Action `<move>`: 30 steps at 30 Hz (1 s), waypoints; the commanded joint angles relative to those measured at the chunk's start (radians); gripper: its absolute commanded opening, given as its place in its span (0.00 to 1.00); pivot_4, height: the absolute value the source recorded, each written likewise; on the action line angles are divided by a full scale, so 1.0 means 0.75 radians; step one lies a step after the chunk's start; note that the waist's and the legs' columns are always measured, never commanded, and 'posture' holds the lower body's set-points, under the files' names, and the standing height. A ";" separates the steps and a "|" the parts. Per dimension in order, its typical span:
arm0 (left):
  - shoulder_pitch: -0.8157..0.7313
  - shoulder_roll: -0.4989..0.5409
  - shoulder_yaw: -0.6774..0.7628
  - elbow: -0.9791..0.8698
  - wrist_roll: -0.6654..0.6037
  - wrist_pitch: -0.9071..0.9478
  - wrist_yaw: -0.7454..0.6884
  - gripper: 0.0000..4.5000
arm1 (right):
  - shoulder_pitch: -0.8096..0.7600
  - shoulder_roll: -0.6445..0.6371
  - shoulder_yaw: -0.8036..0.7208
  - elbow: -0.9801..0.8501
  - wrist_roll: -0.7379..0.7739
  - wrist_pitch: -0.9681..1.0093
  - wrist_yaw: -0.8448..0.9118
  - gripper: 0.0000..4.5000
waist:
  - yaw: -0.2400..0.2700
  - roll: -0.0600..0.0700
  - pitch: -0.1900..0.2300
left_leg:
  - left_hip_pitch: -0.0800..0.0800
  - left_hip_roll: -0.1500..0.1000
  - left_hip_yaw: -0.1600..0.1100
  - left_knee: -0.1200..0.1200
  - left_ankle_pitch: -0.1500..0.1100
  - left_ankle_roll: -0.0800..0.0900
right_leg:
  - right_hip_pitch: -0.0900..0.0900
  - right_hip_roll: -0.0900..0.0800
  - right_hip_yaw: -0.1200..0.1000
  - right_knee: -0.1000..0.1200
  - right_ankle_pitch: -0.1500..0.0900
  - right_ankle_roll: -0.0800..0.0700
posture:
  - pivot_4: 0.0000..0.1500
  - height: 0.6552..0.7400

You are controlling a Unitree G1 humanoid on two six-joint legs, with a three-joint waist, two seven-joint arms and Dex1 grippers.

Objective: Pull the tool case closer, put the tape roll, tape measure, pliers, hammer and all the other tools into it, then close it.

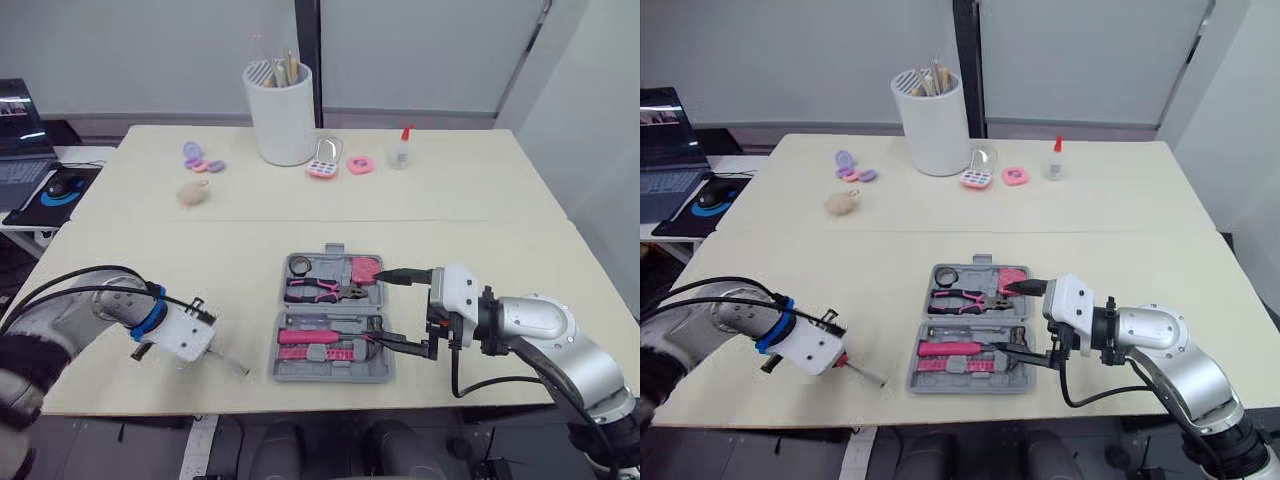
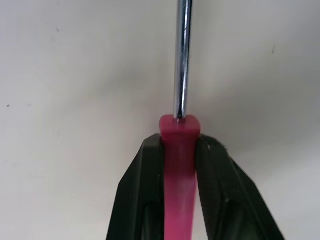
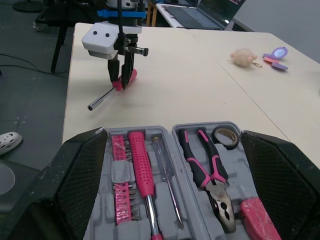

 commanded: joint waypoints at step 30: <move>0.142 -0.692 0.580 -0.574 -0.421 2.052 0.851 0.39 | 0.017 0.048 0.038 -0.011 -0.042 -0.039 -0.012 1.00 | 0.016 -0.001 -0.002 | 0.000 -0.003 -0.001 0.000 0.000 0.000 | 0.000 0.001 0.003 0.000 -0.001 0.001 | 1.00 1.00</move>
